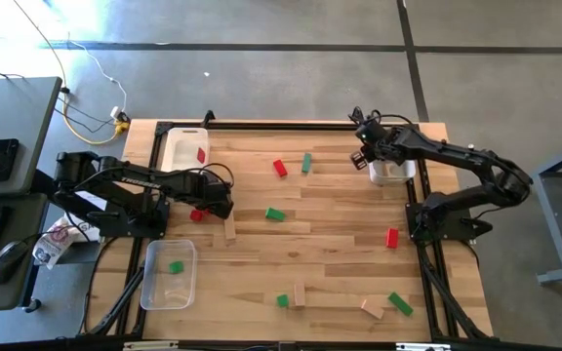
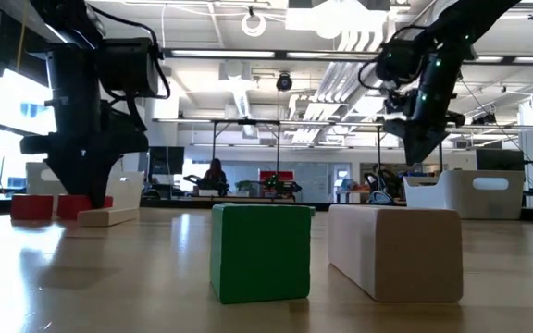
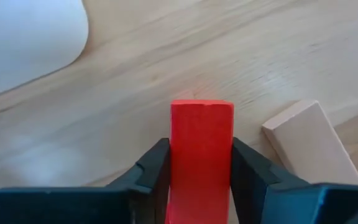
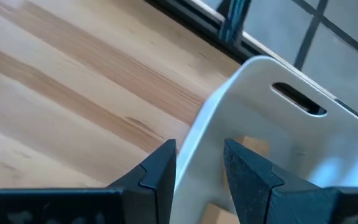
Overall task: Sort & place blocks by color
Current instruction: Put the red block into the white bin
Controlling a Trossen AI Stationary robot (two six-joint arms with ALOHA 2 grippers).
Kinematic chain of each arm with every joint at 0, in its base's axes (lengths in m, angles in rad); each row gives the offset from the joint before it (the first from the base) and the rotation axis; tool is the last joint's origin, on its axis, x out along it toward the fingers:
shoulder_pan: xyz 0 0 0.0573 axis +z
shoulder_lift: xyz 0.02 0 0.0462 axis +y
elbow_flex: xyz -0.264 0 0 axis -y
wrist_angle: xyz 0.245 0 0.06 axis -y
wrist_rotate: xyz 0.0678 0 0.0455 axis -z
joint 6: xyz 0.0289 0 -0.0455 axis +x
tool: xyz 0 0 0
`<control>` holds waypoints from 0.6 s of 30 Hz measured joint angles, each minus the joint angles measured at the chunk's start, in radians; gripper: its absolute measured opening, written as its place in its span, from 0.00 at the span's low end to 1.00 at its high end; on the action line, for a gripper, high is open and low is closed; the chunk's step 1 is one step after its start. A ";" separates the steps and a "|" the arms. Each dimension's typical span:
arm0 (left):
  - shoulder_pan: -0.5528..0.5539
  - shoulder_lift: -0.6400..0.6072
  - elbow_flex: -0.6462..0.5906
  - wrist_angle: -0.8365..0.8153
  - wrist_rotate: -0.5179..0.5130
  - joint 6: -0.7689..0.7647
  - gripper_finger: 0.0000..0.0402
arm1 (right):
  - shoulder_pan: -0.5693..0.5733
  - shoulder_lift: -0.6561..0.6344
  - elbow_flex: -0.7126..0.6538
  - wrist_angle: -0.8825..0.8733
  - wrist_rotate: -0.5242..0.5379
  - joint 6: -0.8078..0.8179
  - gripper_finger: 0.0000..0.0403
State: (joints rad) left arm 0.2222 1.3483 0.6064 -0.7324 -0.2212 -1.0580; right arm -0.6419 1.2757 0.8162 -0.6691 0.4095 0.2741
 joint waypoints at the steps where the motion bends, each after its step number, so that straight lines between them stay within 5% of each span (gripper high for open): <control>1: 0.000 0.000 0.000 0.001 -0.001 0.010 0.25 | 0.010 -0.012 0.000 -0.001 -0.001 0.008 0.30; 18: 0.001 -0.134 0.094 0.040 -0.063 0.228 0.26 | 0.247 -0.080 0.000 -0.007 -0.158 0.134 0.30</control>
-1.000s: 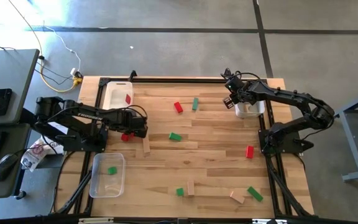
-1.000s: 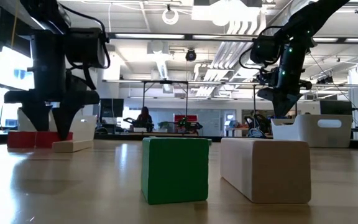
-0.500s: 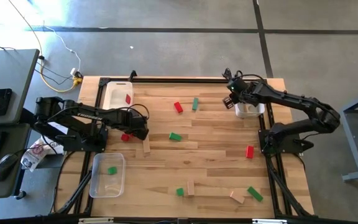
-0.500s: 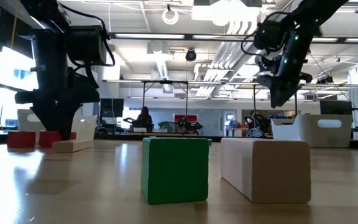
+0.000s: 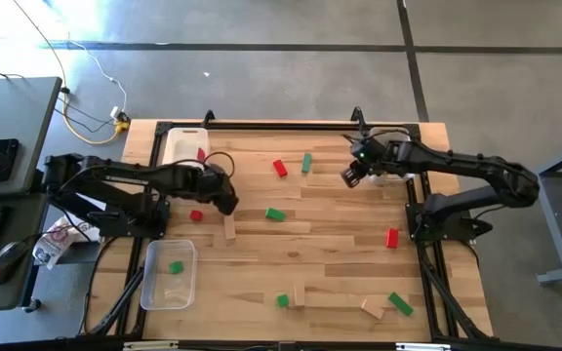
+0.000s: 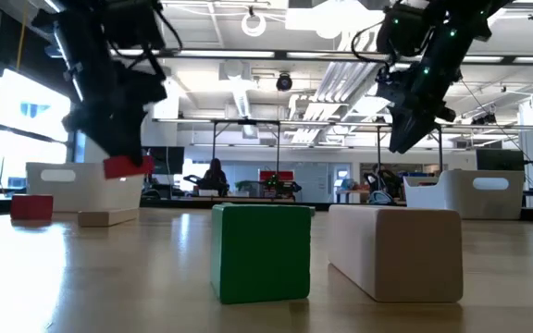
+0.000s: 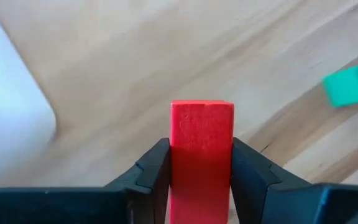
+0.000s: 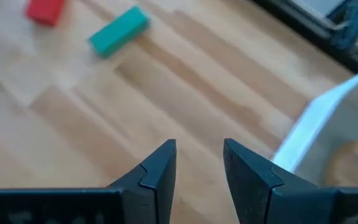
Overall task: Sort & place blocks by color
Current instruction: Put the red block into the white bin
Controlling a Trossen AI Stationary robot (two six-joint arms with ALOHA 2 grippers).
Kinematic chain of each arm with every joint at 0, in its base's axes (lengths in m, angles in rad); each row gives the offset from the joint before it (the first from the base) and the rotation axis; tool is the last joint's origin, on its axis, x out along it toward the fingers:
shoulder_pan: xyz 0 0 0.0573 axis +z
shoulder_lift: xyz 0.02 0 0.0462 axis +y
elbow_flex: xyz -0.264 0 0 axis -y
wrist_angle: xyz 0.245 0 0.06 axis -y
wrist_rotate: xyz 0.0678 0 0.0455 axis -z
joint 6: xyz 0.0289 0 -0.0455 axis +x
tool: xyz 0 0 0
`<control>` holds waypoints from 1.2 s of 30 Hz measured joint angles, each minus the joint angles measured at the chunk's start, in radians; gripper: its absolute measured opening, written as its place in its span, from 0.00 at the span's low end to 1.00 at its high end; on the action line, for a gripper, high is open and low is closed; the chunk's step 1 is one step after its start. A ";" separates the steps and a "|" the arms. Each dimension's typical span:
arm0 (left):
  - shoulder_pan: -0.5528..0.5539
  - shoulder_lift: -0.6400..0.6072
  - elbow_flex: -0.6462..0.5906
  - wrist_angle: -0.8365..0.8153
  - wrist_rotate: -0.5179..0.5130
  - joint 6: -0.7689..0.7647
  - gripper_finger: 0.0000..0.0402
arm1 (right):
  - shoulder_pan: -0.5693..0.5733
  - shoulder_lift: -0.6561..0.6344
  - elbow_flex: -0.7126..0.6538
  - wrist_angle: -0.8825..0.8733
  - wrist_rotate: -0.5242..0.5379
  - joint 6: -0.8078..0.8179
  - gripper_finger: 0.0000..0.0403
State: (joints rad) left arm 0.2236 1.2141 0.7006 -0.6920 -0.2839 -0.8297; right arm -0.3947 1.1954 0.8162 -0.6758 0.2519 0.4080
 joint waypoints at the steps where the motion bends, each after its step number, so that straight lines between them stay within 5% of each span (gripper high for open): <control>1: 0.003 -0.013 0.010 0.000 -0.018 0.025 0.26 | 0.016 0.000 0.000 0.000 -0.005 0.007 0.30; 21: 0.279 -0.254 0.055 -0.117 -0.344 0.268 0.27 | 0.245 0.000 0.000 0.024 0.036 0.127 0.30; 36: 0.511 -0.232 0.055 -0.158 -0.233 0.293 0.28 | 0.235 0.002 0.000 0.304 0.073 -0.069 0.30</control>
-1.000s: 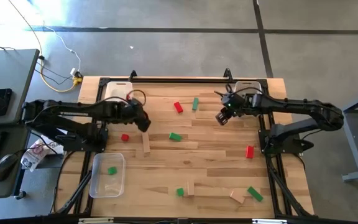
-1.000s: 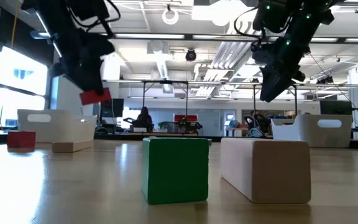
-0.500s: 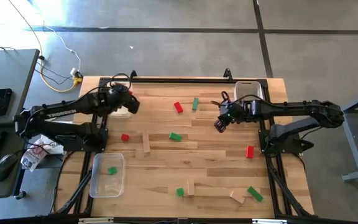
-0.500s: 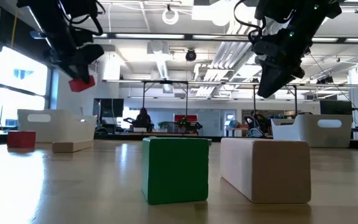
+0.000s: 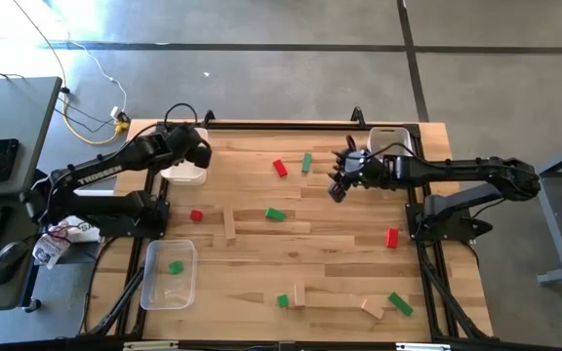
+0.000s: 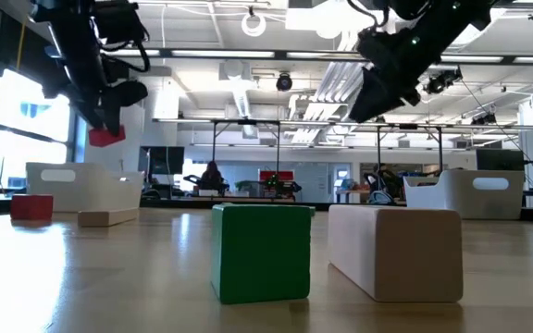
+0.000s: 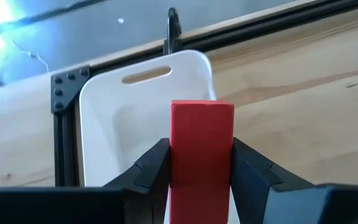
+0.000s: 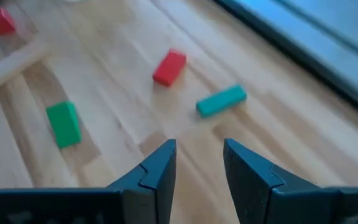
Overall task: Sort & place blocks by color
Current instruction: Put the red block into the white bin
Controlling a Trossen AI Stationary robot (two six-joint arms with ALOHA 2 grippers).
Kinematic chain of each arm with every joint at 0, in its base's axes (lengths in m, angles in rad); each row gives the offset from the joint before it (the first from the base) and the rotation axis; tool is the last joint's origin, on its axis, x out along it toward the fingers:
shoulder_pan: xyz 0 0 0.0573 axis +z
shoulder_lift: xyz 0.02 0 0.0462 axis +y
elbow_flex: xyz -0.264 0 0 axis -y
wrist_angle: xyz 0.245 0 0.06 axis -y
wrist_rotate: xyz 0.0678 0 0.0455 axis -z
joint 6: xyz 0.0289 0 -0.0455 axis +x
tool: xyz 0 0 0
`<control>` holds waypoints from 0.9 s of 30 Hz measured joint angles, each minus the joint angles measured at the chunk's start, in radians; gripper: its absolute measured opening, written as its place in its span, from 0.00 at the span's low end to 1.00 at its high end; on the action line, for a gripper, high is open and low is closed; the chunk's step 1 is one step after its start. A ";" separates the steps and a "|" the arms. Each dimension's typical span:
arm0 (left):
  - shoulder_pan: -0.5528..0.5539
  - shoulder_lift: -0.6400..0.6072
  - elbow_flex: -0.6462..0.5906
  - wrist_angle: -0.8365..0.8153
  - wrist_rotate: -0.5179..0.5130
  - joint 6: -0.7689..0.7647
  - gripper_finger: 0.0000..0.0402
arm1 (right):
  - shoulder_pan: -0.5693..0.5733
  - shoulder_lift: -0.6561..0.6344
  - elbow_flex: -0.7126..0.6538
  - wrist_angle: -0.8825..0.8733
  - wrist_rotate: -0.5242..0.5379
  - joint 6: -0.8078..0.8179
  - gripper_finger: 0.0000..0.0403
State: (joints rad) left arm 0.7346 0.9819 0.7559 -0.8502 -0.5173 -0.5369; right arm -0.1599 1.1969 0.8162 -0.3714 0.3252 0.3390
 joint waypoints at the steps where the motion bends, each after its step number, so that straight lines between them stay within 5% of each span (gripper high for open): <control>1: 0.015 0.007 0.000 0.000 0.012 0.001 0.28 | -0.004 0.000 0.000 0.025 0.005 -0.027 0.30; 15: 0.123 0.214 0.000 -0.002 0.068 0.058 0.28 | -0.112 0.001 0.000 0.262 0.009 -0.194 0.31; 27: 0.125 0.236 0.000 -0.002 0.046 0.052 0.38 | -0.216 0.001 0.000 0.447 -0.003 -0.239 0.47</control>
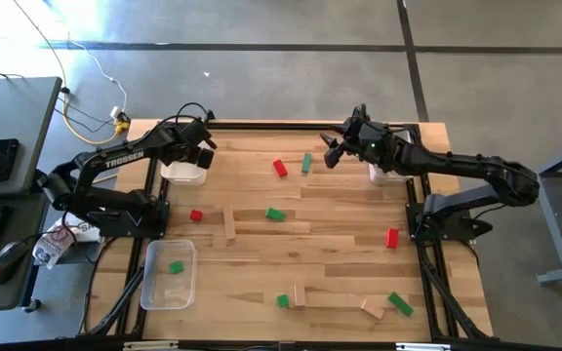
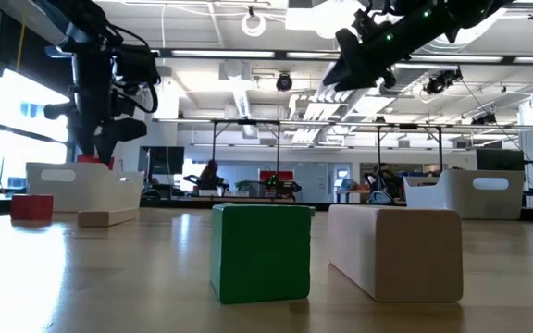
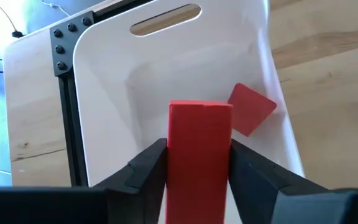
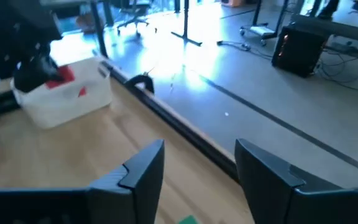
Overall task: Sort & place blocks by color
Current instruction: Put the red block into the white bin, then put the green block into the transparent bin
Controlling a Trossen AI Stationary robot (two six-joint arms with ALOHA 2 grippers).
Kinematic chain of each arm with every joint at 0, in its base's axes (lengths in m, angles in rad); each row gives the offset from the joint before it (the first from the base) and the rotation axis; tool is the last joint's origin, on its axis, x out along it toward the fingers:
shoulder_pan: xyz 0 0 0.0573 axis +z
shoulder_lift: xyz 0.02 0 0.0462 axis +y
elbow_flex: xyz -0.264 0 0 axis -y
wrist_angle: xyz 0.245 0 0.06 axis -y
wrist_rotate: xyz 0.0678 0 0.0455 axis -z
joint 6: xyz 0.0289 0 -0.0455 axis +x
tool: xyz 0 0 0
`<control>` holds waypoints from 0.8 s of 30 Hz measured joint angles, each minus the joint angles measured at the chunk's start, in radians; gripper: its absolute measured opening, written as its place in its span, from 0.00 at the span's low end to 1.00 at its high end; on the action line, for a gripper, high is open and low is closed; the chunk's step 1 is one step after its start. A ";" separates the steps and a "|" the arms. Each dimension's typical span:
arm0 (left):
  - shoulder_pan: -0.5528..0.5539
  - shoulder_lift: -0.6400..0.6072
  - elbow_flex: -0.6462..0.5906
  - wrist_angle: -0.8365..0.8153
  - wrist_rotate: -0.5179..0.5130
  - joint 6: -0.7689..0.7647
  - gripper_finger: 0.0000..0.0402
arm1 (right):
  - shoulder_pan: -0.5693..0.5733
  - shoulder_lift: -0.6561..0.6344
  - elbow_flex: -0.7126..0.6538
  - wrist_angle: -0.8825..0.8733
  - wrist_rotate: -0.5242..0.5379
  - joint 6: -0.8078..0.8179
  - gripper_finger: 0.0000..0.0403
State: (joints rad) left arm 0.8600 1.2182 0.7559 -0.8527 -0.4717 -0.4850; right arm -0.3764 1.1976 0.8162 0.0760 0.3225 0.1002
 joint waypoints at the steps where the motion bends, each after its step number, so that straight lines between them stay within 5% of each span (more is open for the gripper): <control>1: 0.000 0.000 0.000 0.000 0.000 0.000 0.40 | -0.007 0.000 0.000 0.009 0.000 0.013 0.48; 9: 0.000 0.000 0.000 0.000 0.004 -0.001 0.53 | -0.043 0.000 0.000 0.089 0.000 0.124 0.52; 24: -0.035 -0.122 -0.001 0.044 0.079 0.110 0.52 | 0.015 0.018 0.000 0.068 -0.045 0.104 0.52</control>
State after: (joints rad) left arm 0.8250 1.0965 0.7554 -0.8085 -0.3929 -0.3753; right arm -0.3613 1.2161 0.8162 0.1444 0.2779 0.2044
